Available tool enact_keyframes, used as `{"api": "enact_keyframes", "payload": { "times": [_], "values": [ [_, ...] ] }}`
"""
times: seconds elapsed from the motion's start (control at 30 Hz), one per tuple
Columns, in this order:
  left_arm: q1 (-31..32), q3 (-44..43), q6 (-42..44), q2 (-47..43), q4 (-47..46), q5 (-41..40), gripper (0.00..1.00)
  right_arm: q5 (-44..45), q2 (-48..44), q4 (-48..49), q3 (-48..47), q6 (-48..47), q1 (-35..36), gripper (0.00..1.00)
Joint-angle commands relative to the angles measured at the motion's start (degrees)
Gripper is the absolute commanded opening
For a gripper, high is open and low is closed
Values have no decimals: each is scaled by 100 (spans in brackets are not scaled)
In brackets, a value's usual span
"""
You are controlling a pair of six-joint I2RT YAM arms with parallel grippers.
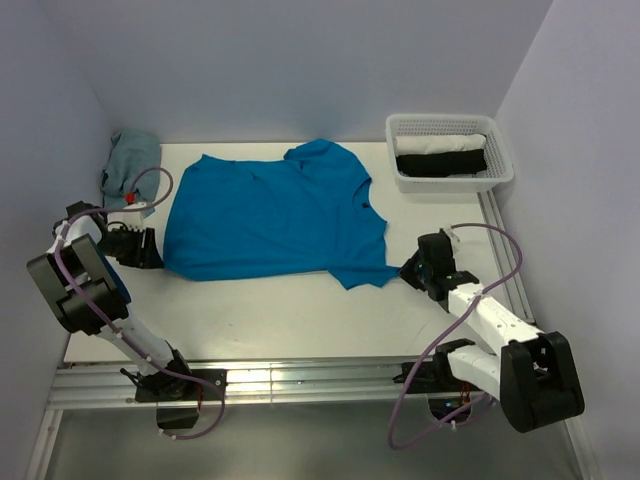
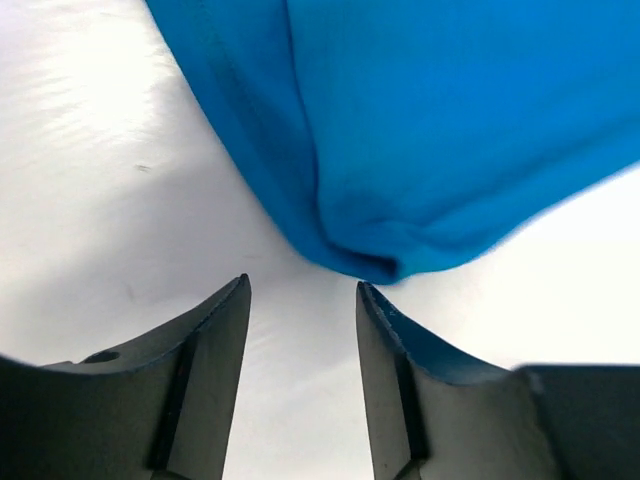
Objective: Roll the t-shirts
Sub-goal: Flatten the tshirt
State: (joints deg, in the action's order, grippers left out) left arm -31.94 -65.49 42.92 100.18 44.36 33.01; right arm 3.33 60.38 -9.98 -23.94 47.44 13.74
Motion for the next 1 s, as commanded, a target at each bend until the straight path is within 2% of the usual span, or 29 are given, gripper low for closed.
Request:
{"api": "enact_keyframes", "payload": {
  "times": [0.0, 0.2, 0.3, 0.37, 0.4, 0.43, 0.47, 0.5, 0.6, 0.7, 0.73, 0.8, 0.93, 0.97],
  "values": [
    [-75, -253, 840, 27, 959, 433, 53, -104, 26, 268, -14, -261, -371, 0],
    [-207, -674, 1429, 203, 1715, 811, 58, -219, 97, 330, -40, -358, -609, 0],
    [-155, -1052, 913, 326, 1647, 996, 58, -307, 176, 356, -66, -429, -697, 0],
    [-32, -1176, 571, 379, 1192, 1040, 57, -307, 211, 365, -93, -455, -714, 0],
    [169, -1159, 90, 353, 937, 1032, 57, -307, 220, 365, -102, -464, -715, 0],
    [275, -1080, -97, 318, 273, 1005, 56, -307, 220, 356, -102, -464, -715, 0],
    [537, -966, -882, 266, -317, 927, 56, -307, 220, 374, -93, -481, -723, 0],
    [671, -852, -1351, 161, -914, 456, 57, -307, 229, 374, -93, -481, -723, 0],
    [1076, -1043, -2460, 456, -2261, 180, 55, -430, 237, 330, -84, -473, -723, 0],
    [1164, -1842, -3393, 1193, -2485, 170, 51, -378, 185, 234, -67, -455, -715, 0],
    [1173, -2210, -3508, 1345, -2406, 344, 50, -377, 150, 181, -58, -464, -723, 0],
    [1173, -2389, -3518, 1521, -2117, 617, 47, -412, 71, 163, 4, -464, -715, 0],
    [1173, -1803, -3036, 1057, -1774, 636, 36, -500, -35, 58, 65, -464, -706, 0],
    [1156, -1696, -2687, 821, -1634, 619, 33, -483, -96, 31, 74, -472, -697, 0]
  ]
}}
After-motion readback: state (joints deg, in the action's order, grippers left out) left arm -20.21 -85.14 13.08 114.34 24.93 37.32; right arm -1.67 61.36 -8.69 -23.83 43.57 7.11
